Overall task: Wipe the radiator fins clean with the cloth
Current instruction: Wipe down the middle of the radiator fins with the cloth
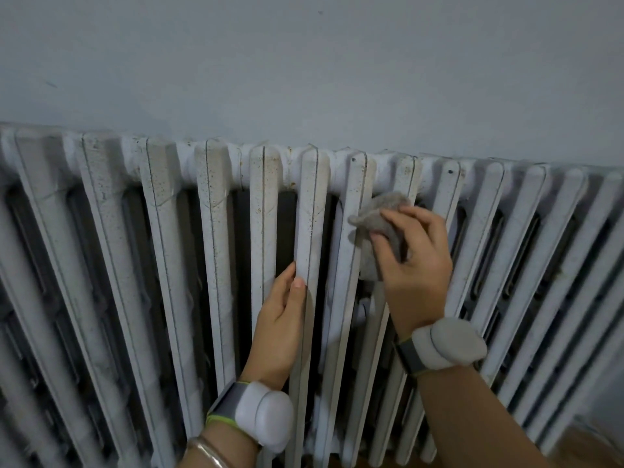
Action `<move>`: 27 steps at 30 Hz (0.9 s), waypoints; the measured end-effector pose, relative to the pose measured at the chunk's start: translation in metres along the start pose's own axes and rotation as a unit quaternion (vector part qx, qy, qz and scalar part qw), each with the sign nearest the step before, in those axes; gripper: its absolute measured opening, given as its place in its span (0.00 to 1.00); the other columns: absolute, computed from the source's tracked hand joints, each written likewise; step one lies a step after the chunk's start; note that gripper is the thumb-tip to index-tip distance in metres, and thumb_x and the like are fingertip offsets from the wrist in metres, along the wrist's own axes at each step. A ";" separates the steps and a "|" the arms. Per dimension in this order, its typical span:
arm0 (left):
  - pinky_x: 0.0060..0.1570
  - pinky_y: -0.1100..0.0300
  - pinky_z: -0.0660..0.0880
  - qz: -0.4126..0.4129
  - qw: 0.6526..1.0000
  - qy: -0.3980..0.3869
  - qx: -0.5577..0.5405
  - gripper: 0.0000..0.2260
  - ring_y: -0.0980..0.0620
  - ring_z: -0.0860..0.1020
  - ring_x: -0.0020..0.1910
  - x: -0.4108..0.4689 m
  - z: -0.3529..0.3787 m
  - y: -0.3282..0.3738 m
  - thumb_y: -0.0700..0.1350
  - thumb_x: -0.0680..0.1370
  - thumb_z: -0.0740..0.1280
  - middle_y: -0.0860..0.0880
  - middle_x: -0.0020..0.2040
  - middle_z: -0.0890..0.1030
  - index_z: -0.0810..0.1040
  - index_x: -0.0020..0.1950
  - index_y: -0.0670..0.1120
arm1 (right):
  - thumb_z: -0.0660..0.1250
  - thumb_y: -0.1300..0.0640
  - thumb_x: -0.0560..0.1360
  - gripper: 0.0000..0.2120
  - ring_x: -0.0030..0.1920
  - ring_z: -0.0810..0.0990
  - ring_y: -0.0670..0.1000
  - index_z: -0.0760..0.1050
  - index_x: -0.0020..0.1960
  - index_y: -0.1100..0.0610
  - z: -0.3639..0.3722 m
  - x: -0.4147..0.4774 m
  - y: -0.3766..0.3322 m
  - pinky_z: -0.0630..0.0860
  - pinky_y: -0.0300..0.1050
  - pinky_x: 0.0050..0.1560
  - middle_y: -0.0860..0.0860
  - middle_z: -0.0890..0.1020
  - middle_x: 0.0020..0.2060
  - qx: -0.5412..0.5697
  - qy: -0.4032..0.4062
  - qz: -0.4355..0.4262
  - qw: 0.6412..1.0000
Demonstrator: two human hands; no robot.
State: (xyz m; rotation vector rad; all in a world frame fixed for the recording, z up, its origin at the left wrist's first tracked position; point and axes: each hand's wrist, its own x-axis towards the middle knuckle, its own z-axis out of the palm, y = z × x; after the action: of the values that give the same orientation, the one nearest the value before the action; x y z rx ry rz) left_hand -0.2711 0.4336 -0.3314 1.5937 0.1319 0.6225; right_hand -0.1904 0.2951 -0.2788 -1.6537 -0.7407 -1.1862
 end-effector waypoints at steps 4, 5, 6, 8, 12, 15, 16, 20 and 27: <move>0.67 0.66 0.59 -0.001 1.000 0.009 -0.010 0.20 0.64 0.65 0.68 0.002 0.001 -0.002 0.52 0.81 0.56 0.58 0.70 0.68 0.63 0.74 0.54 | 0.69 0.63 0.75 0.13 0.59 0.69 0.43 0.77 0.59 0.60 0.018 0.011 -0.001 0.65 0.30 0.63 0.56 0.72 0.58 0.014 0.010 0.000 1.000; 0.68 0.66 0.60 -0.001 1.000 0.011 -0.010 0.20 0.64 0.65 0.68 0.002 0.002 -0.002 0.52 0.81 0.56 0.58 0.70 0.68 0.63 0.74 0.54 | 0.69 0.63 0.75 0.13 0.58 0.70 0.45 0.77 0.59 0.60 0.022 0.010 0.001 0.66 0.32 0.63 0.56 0.72 0.57 0.016 -0.001 -0.003 1.000; 0.68 0.66 0.59 -0.002 1.000 0.014 -0.009 0.20 0.64 0.65 0.68 0.002 0.002 -0.002 0.52 0.81 0.56 0.58 0.70 0.68 0.64 0.74 0.54 | 0.69 0.63 0.75 0.13 0.58 0.72 0.47 0.76 0.59 0.60 0.026 0.006 0.003 0.68 0.34 0.62 0.56 0.72 0.57 0.015 -0.014 -0.003 1.000; 0.66 0.67 0.59 0.001 1.000 0.018 -0.002 0.20 0.64 0.64 0.68 0.002 0.002 -0.002 0.51 0.81 0.56 0.59 0.70 0.68 0.64 0.73 0.54 | 0.68 0.63 0.75 0.12 0.55 0.73 0.50 0.75 0.58 0.60 0.030 -0.001 0.007 0.70 0.37 0.59 0.55 0.72 0.55 0.016 -0.030 0.004 0.999; 0.65 0.68 0.59 -0.002 1.000 0.014 -0.001 0.20 0.64 0.64 0.68 0.000 0.002 -0.001 0.51 0.81 0.55 0.59 0.70 0.67 0.63 0.74 0.55 | 0.70 0.63 0.74 0.12 0.54 0.74 0.51 0.75 0.56 0.62 0.031 -0.021 0.012 0.72 0.41 0.60 0.57 0.72 0.54 0.001 -0.034 -0.004 0.999; 0.64 0.69 0.59 -0.003 1.000 0.012 -0.002 0.20 0.65 0.64 0.67 -0.001 0.002 0.001 0.52 0.81 0.55 0.60 0.70 0.67 0.63 0.74 0.55 | 0.71 0.62 0.72 0.13 0.53 0.75 0.53 0.75 0.55 0.61 0.031 -0.038 0.017 0.73 0.42 0.60 0.57 0.72 0.54 -0.035 -0.053 -0.014 0.998; 0.64 0.69 0.58 -0.004 1.000 0.012 -0.001 0.20 0.65 0.64 0.67 -0.001 0.002 0.001 0.52 0.81 0.55 0.60 0.70 0.67 0.62 0.74 0.55 | 0.72 0.62 0.72 0.13 0.52 0.76 0.53 0.75 0.55 0.60 0.030 -0.043 0.018 0.73 0.41 0.60 0.57 0.72 0.54 -0.043 -0.060 -0.012 0.997; 0.63 0.69 0.57 -0.009 1.000 0.013 0.010 0.20 0.66 0.62 0.67 -0.004 0.005 0.004 0.53 0.81 0.55 0.60 0.71 0.65 0.61 0.74 0.56 | 0.74 0.62 0.70 0.13 0.50 0.77 0.56 0.76 0.53 0.60 0.031 -0.060 0.022 0.73 0.39 0.58 0.58 0.73 0.53 -0.079 -0.095 0.003 0.992; 0.63 0.69 0.56 -0.025 0.998 0.001 0.053 0.21 0.67 0.60 0.64 -0.006 0.006 0.012 0.54 0.81 0.55 0.61 0.69 0.64 0.60 0.75 0.56 | 0.71 0.65 0.71 0.05 0.49 0.76 0.57 0.77 0.46 0.59 0.030 -0.088 0.045 0.77 0.43 0.48 0.56 0.72 0.51 -0.114 -0.211 -0.015 0.971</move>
State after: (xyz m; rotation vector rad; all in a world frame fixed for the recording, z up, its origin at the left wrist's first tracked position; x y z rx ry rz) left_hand -0.2772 0.4243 -0.3220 1.6870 0.2082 0.5867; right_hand -0.1713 0.3101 -0.3790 -2.1315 -0.9174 -0.9760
